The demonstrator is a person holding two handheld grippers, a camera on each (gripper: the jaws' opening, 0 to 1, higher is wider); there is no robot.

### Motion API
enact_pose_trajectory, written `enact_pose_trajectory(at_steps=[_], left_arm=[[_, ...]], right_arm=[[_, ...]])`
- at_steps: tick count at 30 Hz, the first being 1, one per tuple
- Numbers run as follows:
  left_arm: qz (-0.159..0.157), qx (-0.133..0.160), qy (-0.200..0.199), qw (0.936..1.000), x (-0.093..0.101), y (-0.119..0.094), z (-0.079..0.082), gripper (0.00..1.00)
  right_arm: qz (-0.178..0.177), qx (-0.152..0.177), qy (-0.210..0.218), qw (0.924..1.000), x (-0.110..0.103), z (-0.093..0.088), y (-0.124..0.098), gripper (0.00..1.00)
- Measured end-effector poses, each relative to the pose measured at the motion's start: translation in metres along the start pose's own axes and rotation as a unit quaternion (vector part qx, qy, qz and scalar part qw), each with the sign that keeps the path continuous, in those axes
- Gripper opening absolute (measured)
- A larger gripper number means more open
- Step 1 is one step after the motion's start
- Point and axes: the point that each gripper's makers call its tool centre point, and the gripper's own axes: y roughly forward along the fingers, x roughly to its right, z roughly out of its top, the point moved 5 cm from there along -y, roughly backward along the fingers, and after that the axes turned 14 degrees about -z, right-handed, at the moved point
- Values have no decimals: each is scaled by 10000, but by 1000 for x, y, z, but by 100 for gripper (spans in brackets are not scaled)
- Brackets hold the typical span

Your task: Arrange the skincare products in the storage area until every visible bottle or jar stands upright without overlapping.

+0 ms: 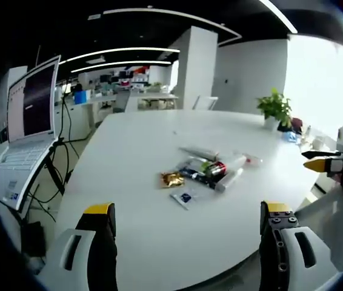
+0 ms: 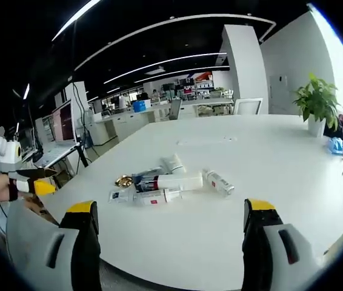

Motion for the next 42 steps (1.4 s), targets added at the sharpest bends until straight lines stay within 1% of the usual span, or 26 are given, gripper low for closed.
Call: enact_pose_trajectory(at_steps=[10, 12, 15, 16, 23, 25, 28, 30, 35, 39, 42], left_arm=[[-11, -17, 28, 10000, 2, 0, -1, 97], [3, -28, 77, 10000, 1, 0, -1, 97], [-2, -40, 96, 9999, 2, 1, -1, 97], [-8, -30, 110, 9999, 2, 1, -1, 97], [-3, 3, 84, 10000, 1, 0, 0, 97], [-18, -8, 115, 9999, 2, 0, 0, 97], [-25, -34, 192, 9998, 3, 1, 0, 97], [-30, -48, 222, 9997, 4, 1, 0, 97], [-43, -62, 205, 9998, 3, 1, 0, 97], [-44, -95, 189, 9998, 2, 2, -1, 97], [-78, -85, 176, 9998, 3, 2, 0, 97]], right_arm=[[33, -89, -8, 10000, -1, -2, 0, 100], [39, -138, 106, 9998, -1, -2, 0, 100], [15, -112, 153, 9998, 1, 0, 1, 100], [61, -117, 169, 9998, 0, 1, 2, 100], [197, -138, 19, 9997, -4, 5, 4, 99], [202, -164, -79, 9996, -1, 6, 6, 94], [243, -117, -86, 9996, 4, 12, 9, 95], [324, -125, -201, 9992, 6, 14, 13, 95], [542, -160, -652, 9963, 12, 18, 27, 95], [745, -131, -1253, 9892, 16, 28, 39, 93], [850, -126, -1470, 9854, 19, 37, 47, 92]])
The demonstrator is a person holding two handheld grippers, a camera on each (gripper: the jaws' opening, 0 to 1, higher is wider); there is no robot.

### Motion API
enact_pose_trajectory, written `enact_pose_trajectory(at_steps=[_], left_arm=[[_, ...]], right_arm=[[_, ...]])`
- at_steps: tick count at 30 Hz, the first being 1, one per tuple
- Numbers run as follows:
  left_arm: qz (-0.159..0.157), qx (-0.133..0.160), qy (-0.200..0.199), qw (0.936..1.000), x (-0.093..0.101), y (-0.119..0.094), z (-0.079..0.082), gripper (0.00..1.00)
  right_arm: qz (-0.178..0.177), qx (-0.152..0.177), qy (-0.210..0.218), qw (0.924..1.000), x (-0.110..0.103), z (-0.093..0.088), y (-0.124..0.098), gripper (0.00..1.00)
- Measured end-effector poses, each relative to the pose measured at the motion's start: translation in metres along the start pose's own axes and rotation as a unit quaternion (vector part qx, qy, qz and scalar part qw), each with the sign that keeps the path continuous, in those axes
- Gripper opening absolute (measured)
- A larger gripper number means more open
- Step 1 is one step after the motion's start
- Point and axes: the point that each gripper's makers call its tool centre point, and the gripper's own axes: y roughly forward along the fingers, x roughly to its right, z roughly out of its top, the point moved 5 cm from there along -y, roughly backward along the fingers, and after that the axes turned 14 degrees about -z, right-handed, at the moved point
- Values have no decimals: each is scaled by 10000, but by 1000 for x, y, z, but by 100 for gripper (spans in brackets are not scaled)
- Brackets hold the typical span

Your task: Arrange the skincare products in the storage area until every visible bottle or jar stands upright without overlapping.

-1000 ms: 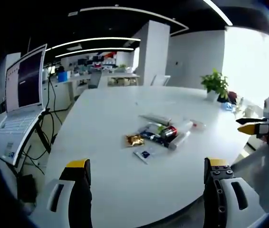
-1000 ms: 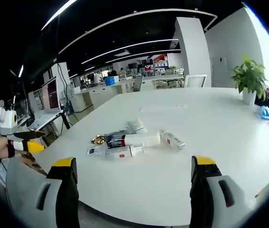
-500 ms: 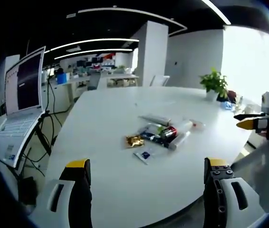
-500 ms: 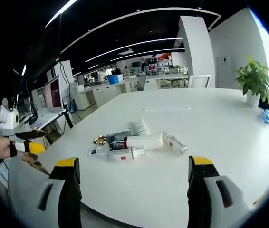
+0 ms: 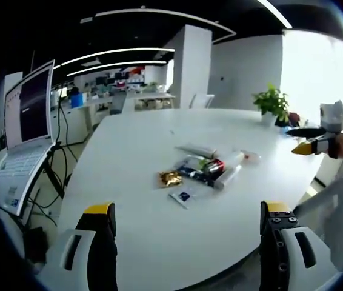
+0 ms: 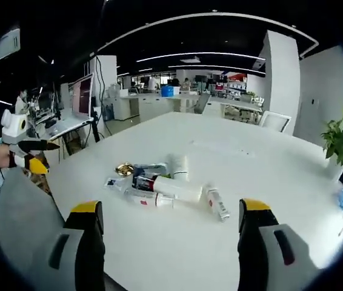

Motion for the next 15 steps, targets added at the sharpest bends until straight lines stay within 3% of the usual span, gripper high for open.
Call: enact_pose_trajectory(at_steps=[5, 8, 10, 15], left_arm=[[1, 54, -88, 9999, -2, 0, 1, 97], [-59, 26, -178, 9998, -2, 1, 1, 97], [-76, 29, -188, 9998, -2, 1, 1, 97], [-103, -55, -202, 9997, -2, 3, -1, 96]], right_arm=[[348, -40, -473, 9983, 7, 11, 17, 88], [592, -191, -904, 9940, 6, 10, 29, 81], [755, -237, -939, 9924, 4, 11, 36, 78], [1101, -468, -1441, 9823, -1, 9, 63, 71]])
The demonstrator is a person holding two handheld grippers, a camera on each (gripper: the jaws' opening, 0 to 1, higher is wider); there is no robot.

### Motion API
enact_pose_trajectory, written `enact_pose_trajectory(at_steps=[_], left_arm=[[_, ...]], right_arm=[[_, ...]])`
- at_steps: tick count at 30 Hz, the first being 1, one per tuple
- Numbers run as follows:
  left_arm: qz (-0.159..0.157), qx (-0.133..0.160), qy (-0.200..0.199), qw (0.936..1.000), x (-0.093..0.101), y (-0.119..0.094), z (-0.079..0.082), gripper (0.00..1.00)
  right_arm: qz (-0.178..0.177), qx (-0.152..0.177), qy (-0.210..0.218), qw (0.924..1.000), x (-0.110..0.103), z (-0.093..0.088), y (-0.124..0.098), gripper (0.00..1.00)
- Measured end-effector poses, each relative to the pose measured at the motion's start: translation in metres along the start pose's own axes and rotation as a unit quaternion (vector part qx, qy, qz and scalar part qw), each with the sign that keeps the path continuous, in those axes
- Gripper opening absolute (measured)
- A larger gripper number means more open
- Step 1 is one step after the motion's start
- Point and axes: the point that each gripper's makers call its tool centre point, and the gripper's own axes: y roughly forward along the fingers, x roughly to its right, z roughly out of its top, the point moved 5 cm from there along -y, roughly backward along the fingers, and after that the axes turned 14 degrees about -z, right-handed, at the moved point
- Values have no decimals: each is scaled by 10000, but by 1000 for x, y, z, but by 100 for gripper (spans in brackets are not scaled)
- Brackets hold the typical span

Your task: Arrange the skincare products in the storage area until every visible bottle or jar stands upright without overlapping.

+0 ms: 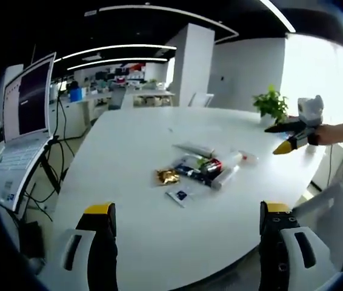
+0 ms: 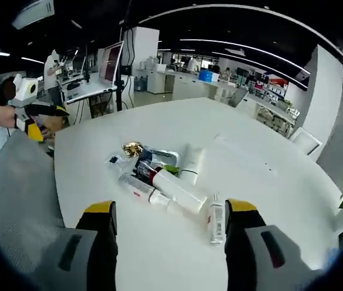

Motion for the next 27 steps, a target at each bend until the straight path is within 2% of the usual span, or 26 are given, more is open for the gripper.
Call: enact_pose_trajectory(at_steps=[4, 6, 8, 10, 14, 17, 22, 27], left_arm=[[-2, -44, -32, 10000, -1, 0, -1, 96], [24, -84, -38, 10000, -2, 0, -2, 95], [43, -24, -80, 10000, -3, -1, -1, 95], [73, 4, -152, 9999, -5, -2, -1, 94], [112, 36, -267, 9996, -7, -2, -1, 94], [124, 13, -260, 9996, -7, -2, -2, 93], [129, -56, -230, 9996, -7, -1, -3, 93], [220, 12, -351, 9991, -12, -3, -3, 92]], right_arm=[[353, -121, -328, 9988, -1, 6, 20, 66], [779, -418, -646, 9940, -6, 5, 30, 56], [941, -568, -881, 9900, -8, 7, 43, 53], [954, -473, -1040, 9889, -8, 13, 52, 53], [1189, -561, -1238, 9836, -10, 17, 72, 48], [1367, -642, -1537, 9765, -15, 19, 84, 45], [1594, -934, -2171, 9585, -21, 13, 106, 40], [1621, -1028, -2294, 9542, -23, 14, 124, 33]])
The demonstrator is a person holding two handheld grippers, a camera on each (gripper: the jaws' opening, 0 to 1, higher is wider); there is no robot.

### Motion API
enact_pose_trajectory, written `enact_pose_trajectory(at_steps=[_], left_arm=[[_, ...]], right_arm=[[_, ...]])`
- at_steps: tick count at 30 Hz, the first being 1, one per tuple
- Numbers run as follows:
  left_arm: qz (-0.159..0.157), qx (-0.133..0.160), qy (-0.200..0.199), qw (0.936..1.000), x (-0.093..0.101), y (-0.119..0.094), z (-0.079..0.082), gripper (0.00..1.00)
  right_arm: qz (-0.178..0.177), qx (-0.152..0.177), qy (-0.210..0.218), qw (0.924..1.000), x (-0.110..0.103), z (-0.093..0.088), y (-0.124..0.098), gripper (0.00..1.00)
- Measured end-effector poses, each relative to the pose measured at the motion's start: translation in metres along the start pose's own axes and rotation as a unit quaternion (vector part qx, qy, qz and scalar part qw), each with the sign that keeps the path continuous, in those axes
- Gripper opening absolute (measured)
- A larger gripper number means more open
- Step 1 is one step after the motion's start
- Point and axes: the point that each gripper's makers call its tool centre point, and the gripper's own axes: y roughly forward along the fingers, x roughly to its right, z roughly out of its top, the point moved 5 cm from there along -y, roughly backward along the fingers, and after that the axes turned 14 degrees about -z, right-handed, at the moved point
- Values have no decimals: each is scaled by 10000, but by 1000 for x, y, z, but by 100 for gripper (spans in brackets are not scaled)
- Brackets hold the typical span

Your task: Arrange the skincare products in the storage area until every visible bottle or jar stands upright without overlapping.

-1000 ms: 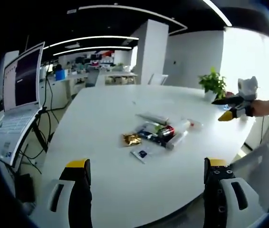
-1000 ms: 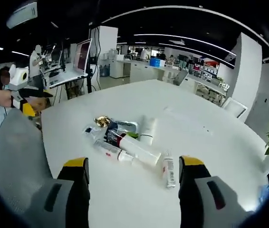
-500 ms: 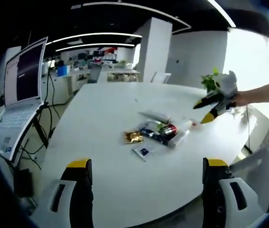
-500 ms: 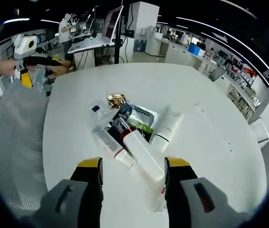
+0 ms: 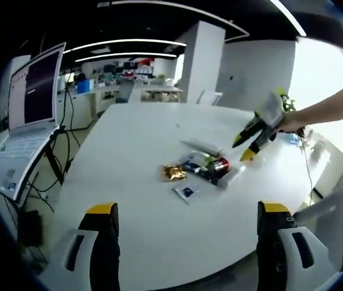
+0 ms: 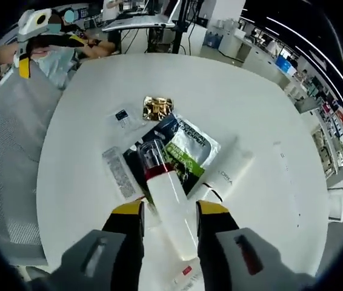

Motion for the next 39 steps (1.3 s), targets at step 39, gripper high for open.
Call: enact_pose_trajectory(at_steps=[39], left_arm=[[150, 100, -299, 9994, -8, -3, 0, 88]], right_arm=[[959, -840, -1873, 9740, -14, -3, 54, 29]])
